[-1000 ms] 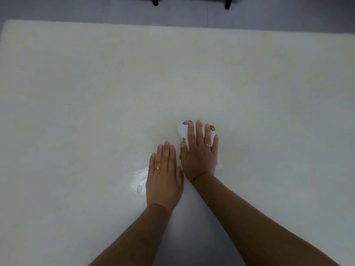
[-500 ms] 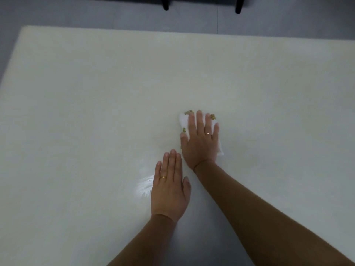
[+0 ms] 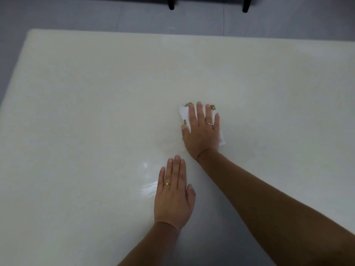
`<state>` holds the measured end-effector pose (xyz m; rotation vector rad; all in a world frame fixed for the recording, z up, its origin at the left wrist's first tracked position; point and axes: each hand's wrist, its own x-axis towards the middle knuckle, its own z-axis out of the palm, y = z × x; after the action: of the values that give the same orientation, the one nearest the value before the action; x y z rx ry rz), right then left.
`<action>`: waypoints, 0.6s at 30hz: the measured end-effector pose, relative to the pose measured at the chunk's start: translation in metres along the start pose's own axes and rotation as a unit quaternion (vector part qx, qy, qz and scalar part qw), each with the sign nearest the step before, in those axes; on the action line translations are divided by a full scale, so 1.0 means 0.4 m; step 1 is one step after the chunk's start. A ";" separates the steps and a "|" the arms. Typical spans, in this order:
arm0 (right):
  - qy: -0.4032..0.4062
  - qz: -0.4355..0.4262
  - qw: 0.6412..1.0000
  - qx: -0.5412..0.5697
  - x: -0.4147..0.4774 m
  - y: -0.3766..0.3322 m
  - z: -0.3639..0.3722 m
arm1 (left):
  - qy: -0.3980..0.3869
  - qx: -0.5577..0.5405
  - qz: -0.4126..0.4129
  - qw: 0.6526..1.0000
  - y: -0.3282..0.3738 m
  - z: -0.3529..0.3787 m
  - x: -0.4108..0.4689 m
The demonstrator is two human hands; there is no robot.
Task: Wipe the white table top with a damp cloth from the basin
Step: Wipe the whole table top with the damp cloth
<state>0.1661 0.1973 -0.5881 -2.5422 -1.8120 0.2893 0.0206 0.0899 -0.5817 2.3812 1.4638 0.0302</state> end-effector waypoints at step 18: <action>-0.015 -0.194 0.980 -0.041 0.160 0.107 -0.046 | 0.032 -0.046 0.019 0.998 0.037 -0.020 0.108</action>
<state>0.2289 0.2449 -0.5842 -2.1688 -2.3172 0.2491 0.0521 0.1237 -0.5766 2.3532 1.4133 0.1802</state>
